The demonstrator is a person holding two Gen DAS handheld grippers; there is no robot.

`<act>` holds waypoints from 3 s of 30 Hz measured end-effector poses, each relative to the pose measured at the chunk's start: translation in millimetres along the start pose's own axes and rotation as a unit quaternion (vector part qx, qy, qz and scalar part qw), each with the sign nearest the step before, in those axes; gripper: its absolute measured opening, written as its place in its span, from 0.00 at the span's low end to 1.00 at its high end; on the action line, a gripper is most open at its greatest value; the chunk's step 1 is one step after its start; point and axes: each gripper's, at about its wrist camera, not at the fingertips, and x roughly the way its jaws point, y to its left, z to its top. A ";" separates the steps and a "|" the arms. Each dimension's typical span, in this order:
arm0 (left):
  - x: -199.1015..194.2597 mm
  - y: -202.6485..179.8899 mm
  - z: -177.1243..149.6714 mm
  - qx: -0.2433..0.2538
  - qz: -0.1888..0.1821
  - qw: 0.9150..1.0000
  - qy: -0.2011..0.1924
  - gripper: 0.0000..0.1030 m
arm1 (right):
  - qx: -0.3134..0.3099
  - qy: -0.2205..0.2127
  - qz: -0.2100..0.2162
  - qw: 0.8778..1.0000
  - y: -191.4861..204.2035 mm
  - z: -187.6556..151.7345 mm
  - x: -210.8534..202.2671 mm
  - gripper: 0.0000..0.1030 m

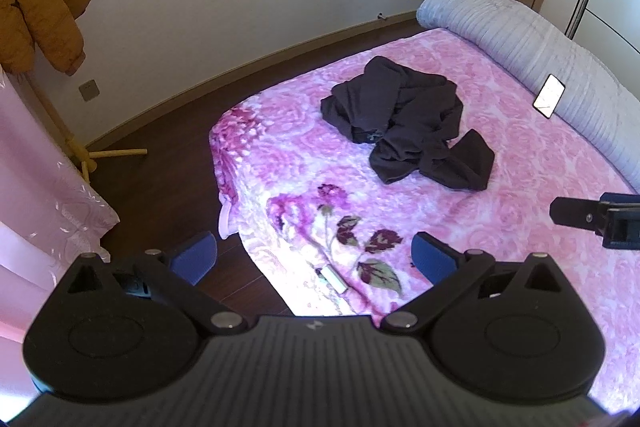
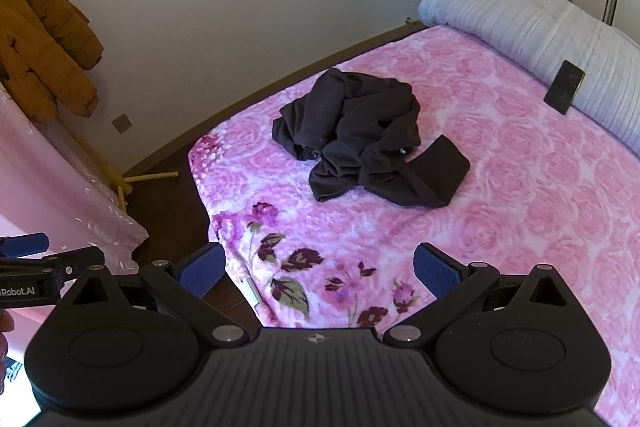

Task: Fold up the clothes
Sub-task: 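Move both grippers toward the crumpled dark brown shirt on the bed, then grasp the dark brown shirt with the left gripper while the right gripper grasps it too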

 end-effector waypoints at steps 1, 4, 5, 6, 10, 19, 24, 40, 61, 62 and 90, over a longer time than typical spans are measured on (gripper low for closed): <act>2.4 3.6 1.8 0.001 0.000 1.000 0.001 0.99 | -0.003 -0.006 0.000 1.000 2.8 1.8 1.6 1.00; 10.3 15.5 7.1 0.006 0.001 1.000 0.003 1.00 | -0.021 -0.040 0.001 0.999 14.1 7.9 3.2 1.00; 13.7 20.1 9.1 0.008 0.001 1.000 0.004 0.99 | -0.031 -0.055 -0.003 0.998 19.3 10.3 3.3 1.00; 17.2 24.6 11.2 0.009 0.001 1.000 0.005 0.99 | -0.040 -0.069 -0.009 0.997 24.1 12.8 3.5 1.00; 31.6 40.1 19.8 0.014 -0.007 1.000 0.014 0.99 | -0.071 -0.129 -0.053 0.988 42.3 22.0 2.3 1.00; 66.0 47.8 38.9 0.045 -0.041 0.998 0.020 0.99 | -0.007 -0.149 -0.089 0.985 39.6 33.9 11.4 1.00; 86.2 31.7 53.9 0.066 -0.072 0.995 0.009 0.99 | -0.023 -0.142 -0.117 0.983 34.0 37.0 11.7 1.00; 166.7 -47.9 131.5 0.187 -0.072 0.979 -0.024 0.99 | -0.014 -0.109 -0.066 0.992 -60.2 88.8 93.0 0.69; 425.3 -94.3 202.9 0.396 -0.166 0.901 0.057 0.79 | 0.058 0.034 -0.131 0.989 -67.2 107.0 291.2 0.28; 433.2 -95.4 204.2 0.398 -0.169 0.900 0.060 0.78 | 0.062 0.039 -0.132 0.989 -67.8 106.7 302.3 0.48; 453.5 -112.5 223.9 0.392 -0.232 0.885 0.097 0.02 | 0.111 0.016 -0.172 0.979 -94.8 106.3 285.3 0.08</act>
